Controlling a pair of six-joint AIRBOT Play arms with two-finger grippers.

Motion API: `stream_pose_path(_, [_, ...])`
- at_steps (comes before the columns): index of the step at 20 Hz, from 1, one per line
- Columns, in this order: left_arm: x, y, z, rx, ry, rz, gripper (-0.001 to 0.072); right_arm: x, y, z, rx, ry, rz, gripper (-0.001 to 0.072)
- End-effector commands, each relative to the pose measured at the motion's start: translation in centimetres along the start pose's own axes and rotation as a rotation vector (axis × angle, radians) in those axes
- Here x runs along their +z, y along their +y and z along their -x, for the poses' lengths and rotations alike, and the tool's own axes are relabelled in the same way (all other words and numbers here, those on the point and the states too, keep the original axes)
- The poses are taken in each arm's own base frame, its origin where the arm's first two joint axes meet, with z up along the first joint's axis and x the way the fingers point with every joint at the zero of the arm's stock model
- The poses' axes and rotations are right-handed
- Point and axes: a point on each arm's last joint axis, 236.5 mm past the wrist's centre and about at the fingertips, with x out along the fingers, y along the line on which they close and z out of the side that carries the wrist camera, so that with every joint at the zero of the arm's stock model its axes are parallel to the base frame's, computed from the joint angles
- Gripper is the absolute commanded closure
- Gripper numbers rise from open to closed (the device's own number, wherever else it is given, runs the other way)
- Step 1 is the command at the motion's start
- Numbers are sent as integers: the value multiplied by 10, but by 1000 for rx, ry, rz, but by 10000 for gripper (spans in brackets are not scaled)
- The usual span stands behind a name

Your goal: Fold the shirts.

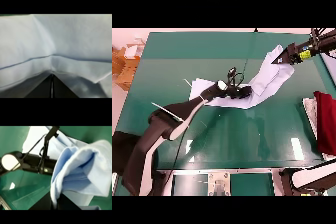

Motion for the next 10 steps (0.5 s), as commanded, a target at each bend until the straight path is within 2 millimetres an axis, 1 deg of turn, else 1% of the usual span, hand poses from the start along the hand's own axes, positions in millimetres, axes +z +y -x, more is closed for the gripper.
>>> stream_pose_path(1, [19,-5,66,-54,113,-48,685,6,15,-4,40,-19,-8,692])
stream_pose_path(4, [50,10,155,-44,154,-73,685,12,34,-18,63,-22,-25,692])
stream_pose_path(6, [68,32,215,34,149,-114,685,15,56,-37,81,-14,-17,692])
stream_pose_path(8, [86,56,271,152,111,-149,685,25,85,-63,101,-42,0,692])
stream_pose_path(9, [96,66,299,210,77,-164,685,33,101,-80,114,-70,9,692])
stream_pose_path(10, [105,72,323,253,40,-173,685,40,118,-101,128,-100,24,692])
